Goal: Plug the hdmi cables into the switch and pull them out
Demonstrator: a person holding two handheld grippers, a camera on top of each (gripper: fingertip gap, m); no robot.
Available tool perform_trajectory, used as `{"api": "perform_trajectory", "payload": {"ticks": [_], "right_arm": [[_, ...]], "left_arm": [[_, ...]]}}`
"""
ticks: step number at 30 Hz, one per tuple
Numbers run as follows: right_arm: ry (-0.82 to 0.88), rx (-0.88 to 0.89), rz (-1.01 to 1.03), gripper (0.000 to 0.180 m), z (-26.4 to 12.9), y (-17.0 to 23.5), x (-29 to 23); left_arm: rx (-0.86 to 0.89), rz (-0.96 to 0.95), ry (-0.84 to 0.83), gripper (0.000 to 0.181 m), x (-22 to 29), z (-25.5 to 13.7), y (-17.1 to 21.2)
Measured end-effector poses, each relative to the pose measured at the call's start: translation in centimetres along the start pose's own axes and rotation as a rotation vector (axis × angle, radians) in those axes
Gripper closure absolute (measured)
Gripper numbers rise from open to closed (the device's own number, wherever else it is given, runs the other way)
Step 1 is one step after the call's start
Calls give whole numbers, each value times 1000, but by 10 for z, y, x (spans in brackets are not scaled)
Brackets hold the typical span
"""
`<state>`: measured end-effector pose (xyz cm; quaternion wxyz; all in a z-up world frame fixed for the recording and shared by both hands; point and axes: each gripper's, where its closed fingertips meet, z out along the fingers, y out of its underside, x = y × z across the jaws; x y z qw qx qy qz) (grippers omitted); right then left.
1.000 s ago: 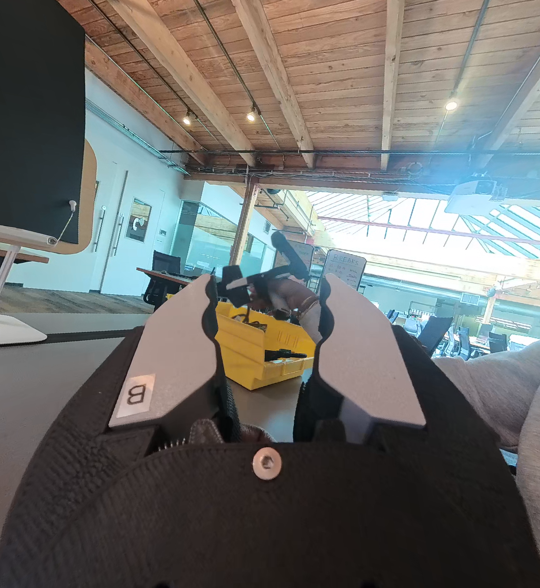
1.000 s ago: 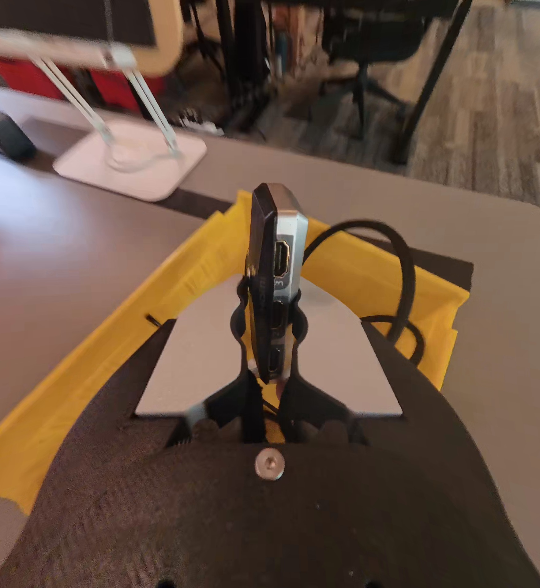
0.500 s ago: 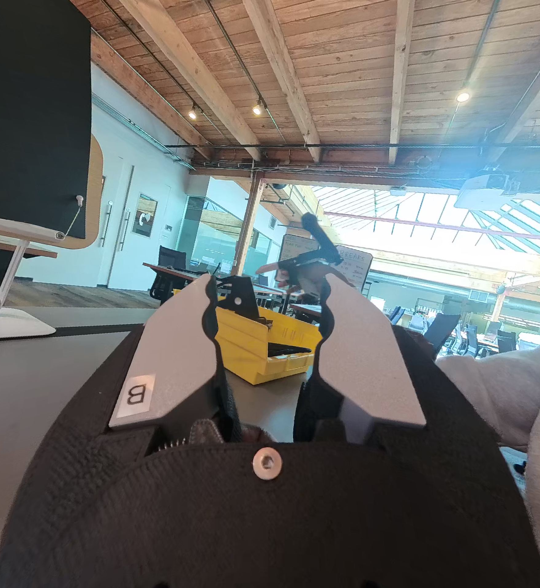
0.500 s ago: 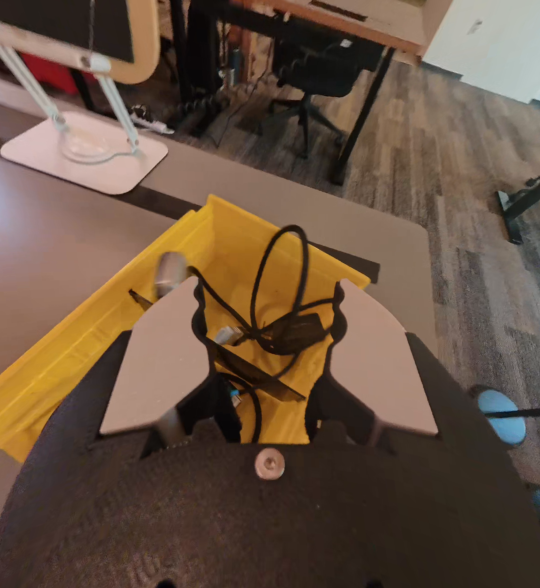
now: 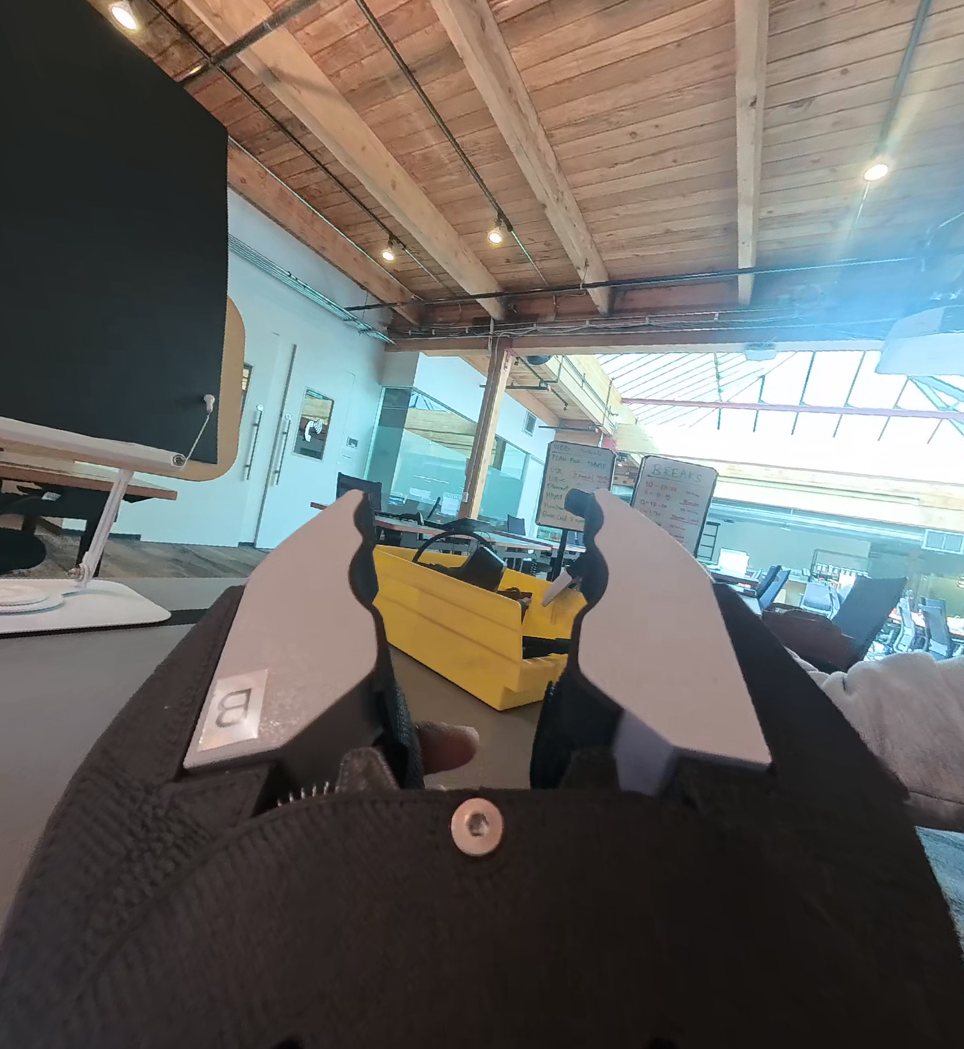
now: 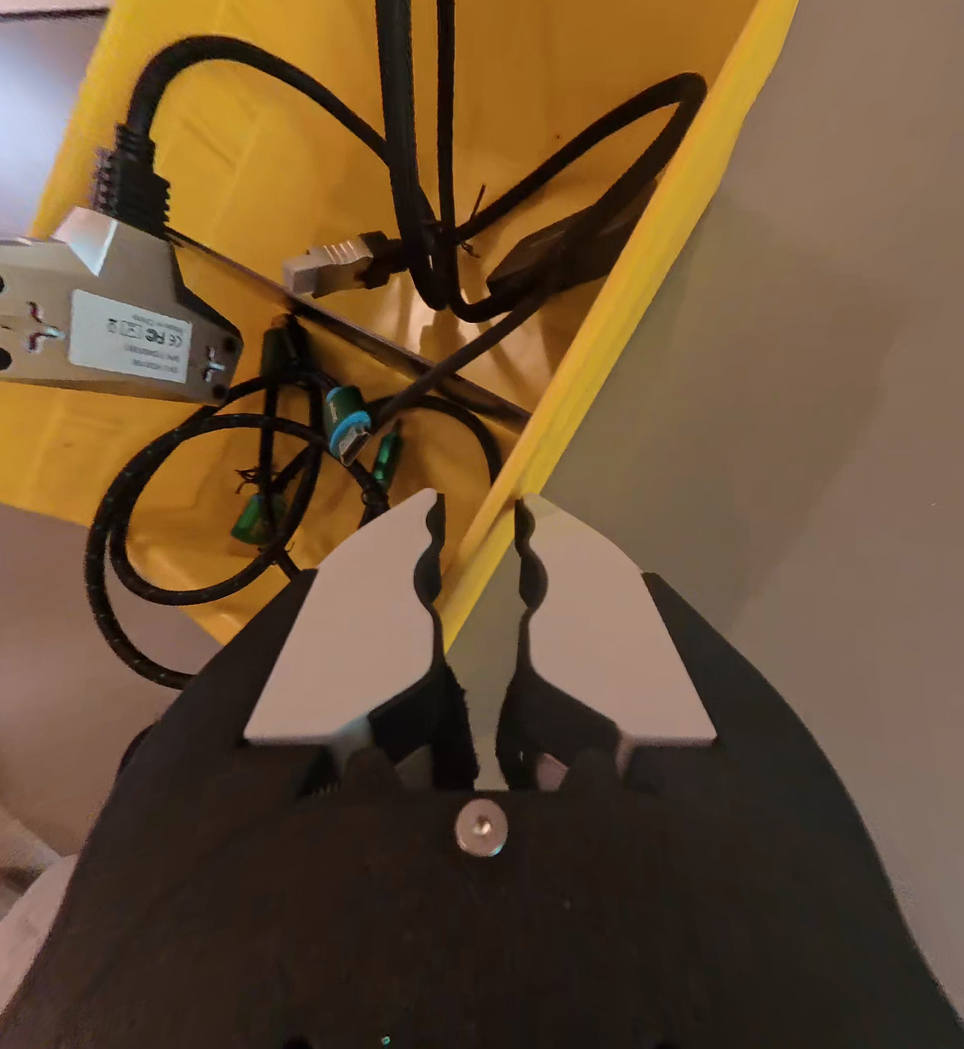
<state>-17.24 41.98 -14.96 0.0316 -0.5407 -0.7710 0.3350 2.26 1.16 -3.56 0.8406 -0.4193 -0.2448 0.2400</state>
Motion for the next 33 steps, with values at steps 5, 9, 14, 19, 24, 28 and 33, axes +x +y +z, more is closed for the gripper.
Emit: {"api": "perform_trajectory", "payload": {"ticks": [5,9,14,19,24,28,33], "right_arm": [[17,-20,-75,158,5,-4,-6],[-62,-24,-104,155,19,-14,-25],[-141,-93,-221,151,43,-27,-66],[-193,-170,-368,147,73,-38,-118],[-233,-182,-425,146,105,-54,-169],[-245,-163,-465,144,128,-63,-211],[-318,-55,-489,131,159,-73,-280]], "left_arm": [[-17,1,-11,109,-2,1,4],[-20,-9,-10,109,-3,1,5],[-15,-15,-11,109,-3,1,4],[-4,-25,-8,109,-2,0,2],[4,-29,3,109,0,0,1],[20,-17,12,110,3,-1,-3],[144,44,30,114,10,-8,-26]]}}
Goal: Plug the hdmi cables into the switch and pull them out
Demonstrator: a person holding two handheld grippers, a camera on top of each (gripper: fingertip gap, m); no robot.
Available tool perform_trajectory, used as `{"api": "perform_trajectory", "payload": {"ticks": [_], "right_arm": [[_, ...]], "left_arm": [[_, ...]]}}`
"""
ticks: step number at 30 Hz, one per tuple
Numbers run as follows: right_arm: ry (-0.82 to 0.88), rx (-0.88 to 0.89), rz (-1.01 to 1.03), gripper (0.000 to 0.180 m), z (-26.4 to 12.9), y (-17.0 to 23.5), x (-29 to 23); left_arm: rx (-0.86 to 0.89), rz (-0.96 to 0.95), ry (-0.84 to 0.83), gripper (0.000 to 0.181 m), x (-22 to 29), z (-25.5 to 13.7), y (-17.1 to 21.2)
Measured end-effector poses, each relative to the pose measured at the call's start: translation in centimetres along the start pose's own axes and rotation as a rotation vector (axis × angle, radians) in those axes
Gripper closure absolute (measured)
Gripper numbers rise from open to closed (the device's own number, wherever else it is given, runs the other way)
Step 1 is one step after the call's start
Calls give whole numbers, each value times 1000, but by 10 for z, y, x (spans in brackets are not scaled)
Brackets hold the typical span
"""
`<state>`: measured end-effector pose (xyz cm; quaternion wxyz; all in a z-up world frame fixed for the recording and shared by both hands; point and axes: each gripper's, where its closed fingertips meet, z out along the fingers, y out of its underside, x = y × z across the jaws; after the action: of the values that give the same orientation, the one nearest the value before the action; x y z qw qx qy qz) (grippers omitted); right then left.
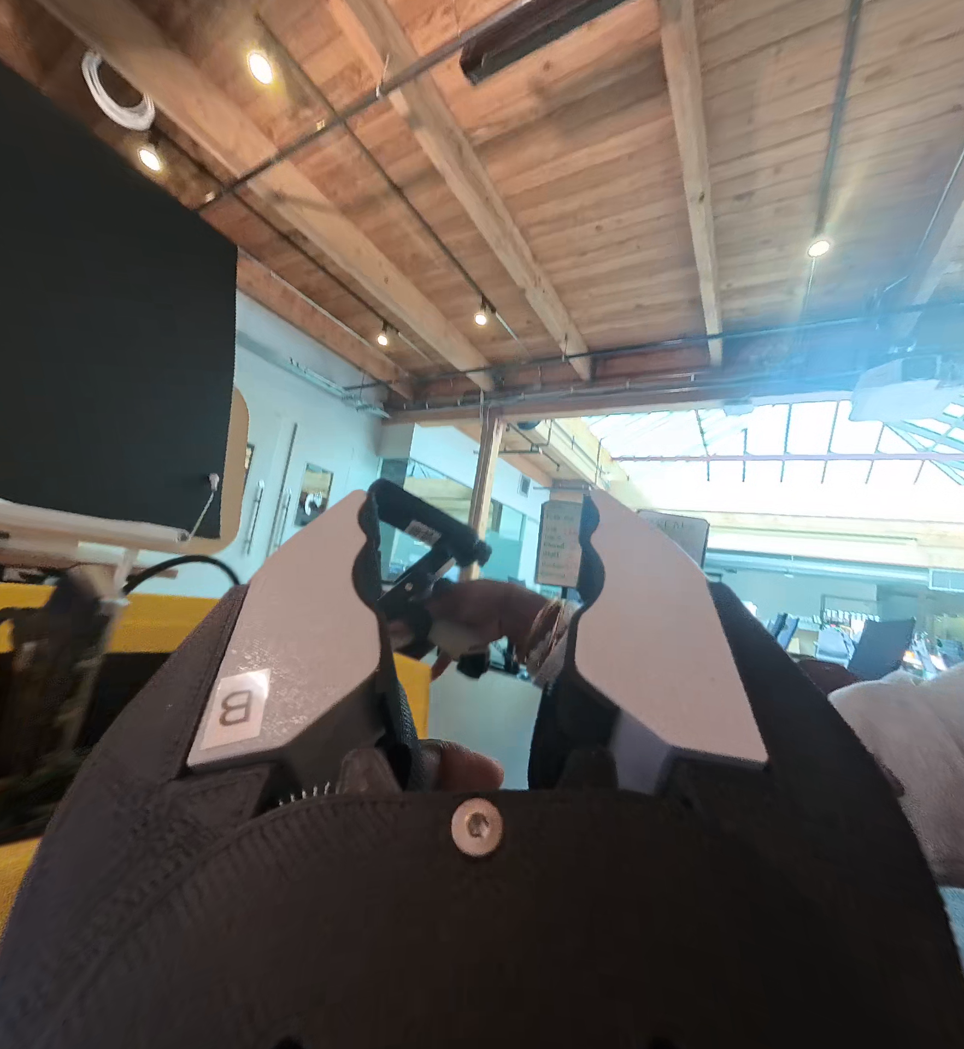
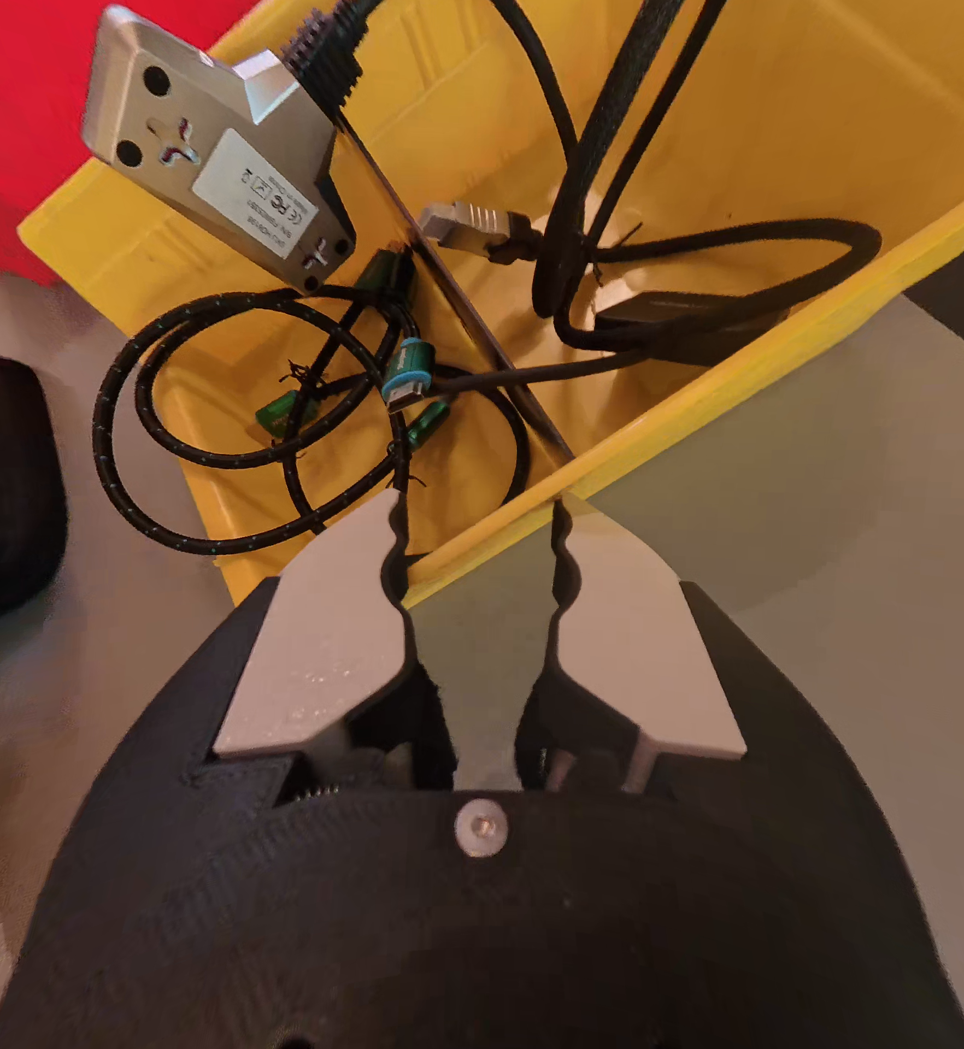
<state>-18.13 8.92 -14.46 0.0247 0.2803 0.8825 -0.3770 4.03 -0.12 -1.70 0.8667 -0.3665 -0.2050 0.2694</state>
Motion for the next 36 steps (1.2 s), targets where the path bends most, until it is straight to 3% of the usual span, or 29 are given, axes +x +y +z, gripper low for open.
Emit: {"api": "perform_trajectory", "payload": {"ticks": [8,10,12,15,18,20,23,26,28,34,36], "right_arm": [[-131,372,142,122,55,-54,-58],[-246,488,148,99,61,-63,-79],[-346,609,154,87,64,-70,-100],[-428,667,120,74,70,-72,-128],[-452,652,-41,76,76,-62,-142],[-537,687,-34,78,66,-62,-143],[-615,713,66,79,57,-64,-128],[-674,746,151,85,49,-68,-116],[-676,756,159,87,48,-69,-114],[-657,678,76,89,59,-61,-127],[-666,683,90,90,58,-62,-126]], "left_arm": [[39,53,63,117,15,-1,-7],[31,78,64,117,16,0,-6],[26,100,63,117,17,0,-6],[23,109,69,118,19,0,-5],[6,130,65,119,21,-2,-8],[-49,182,88,119,26,-9,-16],[-295,419,37,120,12,-33,-31],[-668,844,-131,120,-48,-83,-52],[-854,1004,-216,118,-92,-116,-72],[-1616,876,-187,118,-195,-240,-67],[-1793,859,-209,118,-221,-270,-70]]}}
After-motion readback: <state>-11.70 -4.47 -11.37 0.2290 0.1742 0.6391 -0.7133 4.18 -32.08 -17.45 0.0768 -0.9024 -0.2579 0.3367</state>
